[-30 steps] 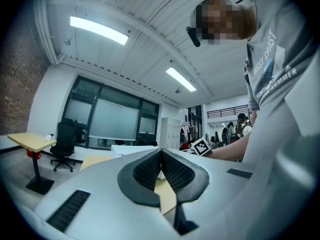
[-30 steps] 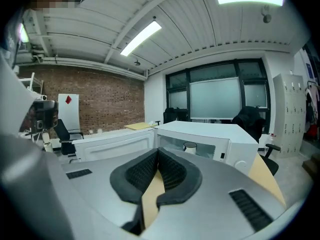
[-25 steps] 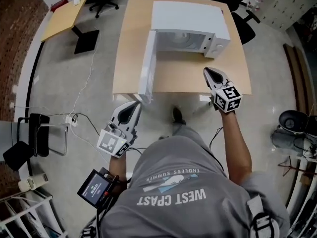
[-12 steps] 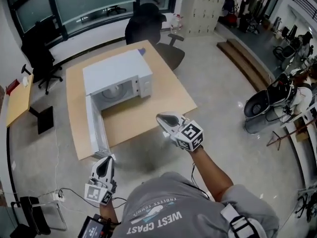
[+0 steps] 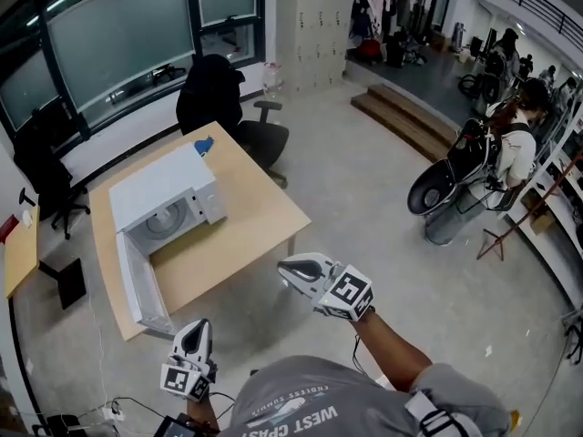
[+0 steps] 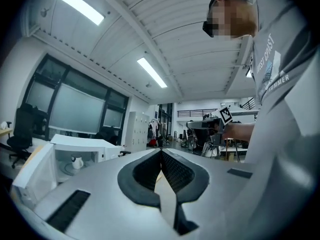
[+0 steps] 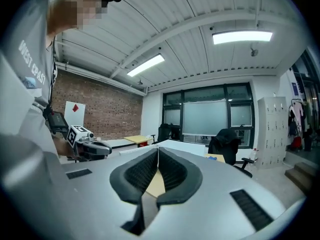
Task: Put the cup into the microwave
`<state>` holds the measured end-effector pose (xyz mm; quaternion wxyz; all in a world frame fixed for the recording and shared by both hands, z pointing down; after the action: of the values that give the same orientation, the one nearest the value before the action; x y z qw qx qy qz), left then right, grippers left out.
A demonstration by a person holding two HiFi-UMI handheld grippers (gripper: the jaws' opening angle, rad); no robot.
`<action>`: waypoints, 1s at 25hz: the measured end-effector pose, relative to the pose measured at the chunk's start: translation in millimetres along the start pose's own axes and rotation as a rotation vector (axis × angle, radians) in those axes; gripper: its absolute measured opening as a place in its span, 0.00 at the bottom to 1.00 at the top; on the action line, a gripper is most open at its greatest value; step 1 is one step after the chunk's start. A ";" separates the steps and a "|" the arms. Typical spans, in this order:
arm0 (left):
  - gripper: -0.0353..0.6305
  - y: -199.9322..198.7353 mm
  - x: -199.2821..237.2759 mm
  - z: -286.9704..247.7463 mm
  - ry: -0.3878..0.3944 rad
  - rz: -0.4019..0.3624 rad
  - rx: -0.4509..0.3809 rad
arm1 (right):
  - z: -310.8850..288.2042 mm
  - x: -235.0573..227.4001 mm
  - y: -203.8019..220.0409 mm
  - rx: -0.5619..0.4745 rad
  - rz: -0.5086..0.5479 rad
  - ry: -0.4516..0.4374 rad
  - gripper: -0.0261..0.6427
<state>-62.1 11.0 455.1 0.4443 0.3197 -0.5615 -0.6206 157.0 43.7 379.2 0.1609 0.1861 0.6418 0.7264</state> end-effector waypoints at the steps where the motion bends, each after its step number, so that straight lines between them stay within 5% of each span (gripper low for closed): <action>1: 0.08 5.6 -17.2 -6.2 0.017 0.004 -0.004 | 19.7 -0.3 -2.4 0.001 0.012 0.008 0.07; 11: 0.08 26.6 -257.4 -38.3 0.175 -0.030 0.059 | 269.2 16.8 -36.2 0.026 0.015 0.077 0.07; 15: 0.08 66.8 -285.3 -64.7 0.247 -0.072 0.196 | 314.3 1.0 -49.4 -0.060 -0.033 0.206 0.07; 21: 0.08 45.8 -283.6 -81.0 0.232 -0.040 0.050 | 297.0 5.4 -21.2 0.005 -0.017 0.112 0.07; 25: 0.08 55.0 -272.2 -71.0 0.201 -0.050 0.050 | 277.2 11.1 -2.1 0.014 -0.049 0.063 0.07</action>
<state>121.1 230.9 469.6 0.4745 0.4053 -0.5214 -0.5819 279.4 291.0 407.5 0.1568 0.1483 0.6558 0.7234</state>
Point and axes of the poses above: the fingertips, and each gripper's own axes: z backward along the fingers, x to its left, y out of its underside, the point moved 1 cm from there along z, backward along the fingers, and after that the axes turned 12 degrees about -x, right-handed, at the moved point
